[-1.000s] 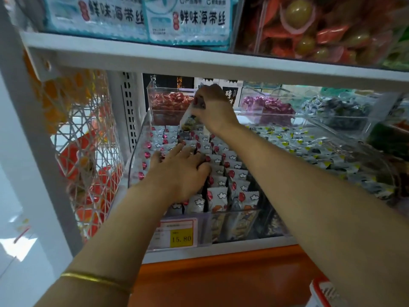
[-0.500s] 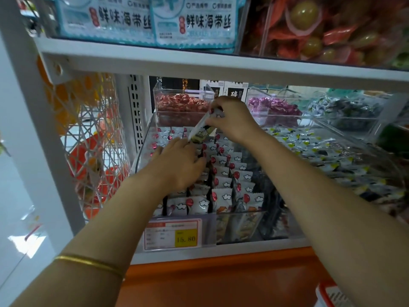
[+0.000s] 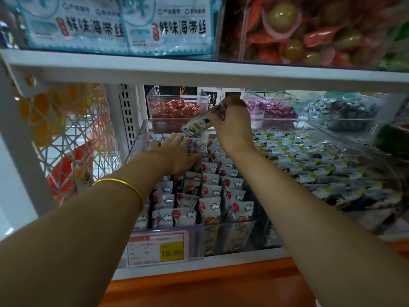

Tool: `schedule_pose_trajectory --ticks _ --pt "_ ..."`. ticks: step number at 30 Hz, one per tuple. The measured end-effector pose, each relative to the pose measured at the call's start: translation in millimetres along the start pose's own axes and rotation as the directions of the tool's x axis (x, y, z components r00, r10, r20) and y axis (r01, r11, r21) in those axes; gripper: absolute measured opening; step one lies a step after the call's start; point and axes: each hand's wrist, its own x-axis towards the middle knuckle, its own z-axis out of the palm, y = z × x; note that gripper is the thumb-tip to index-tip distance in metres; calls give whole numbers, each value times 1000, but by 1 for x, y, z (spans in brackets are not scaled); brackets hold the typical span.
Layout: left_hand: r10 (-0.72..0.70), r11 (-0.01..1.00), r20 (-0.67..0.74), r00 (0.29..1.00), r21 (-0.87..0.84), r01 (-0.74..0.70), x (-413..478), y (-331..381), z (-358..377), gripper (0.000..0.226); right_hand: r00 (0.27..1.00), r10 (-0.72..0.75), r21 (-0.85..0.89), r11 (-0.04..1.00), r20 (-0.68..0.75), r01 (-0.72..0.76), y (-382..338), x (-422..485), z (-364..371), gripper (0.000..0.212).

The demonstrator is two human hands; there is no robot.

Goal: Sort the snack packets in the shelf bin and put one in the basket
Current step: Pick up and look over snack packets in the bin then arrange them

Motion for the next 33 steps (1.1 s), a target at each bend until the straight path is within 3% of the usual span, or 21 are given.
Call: schedule_pose_trajectory --ticks 5,10,15,25,33 --pt "47 997 91 995 62 -53 1 3 -4 66 999 21 -42 999 31 -20 2 0 -1 22" --pt "14 996 93 996 83 -21 -15 2 -7 73 998 5 2 1000 57 -5 2 2 5 37" --pt "21 999 89 996 32 -24 -32 0 -12 72 974 -108 -141 980 199 137 -2 9 16 10" --pt "27 999 26 999 -44 -26 -39 -2 -13 39 908 -215 -282 903 359 325 -13 18 39 21" --pt "87 979 -7 996 -184 -87 -54 6 -8 60 846 -94 -301 909 525 288 -5 17 60 26"
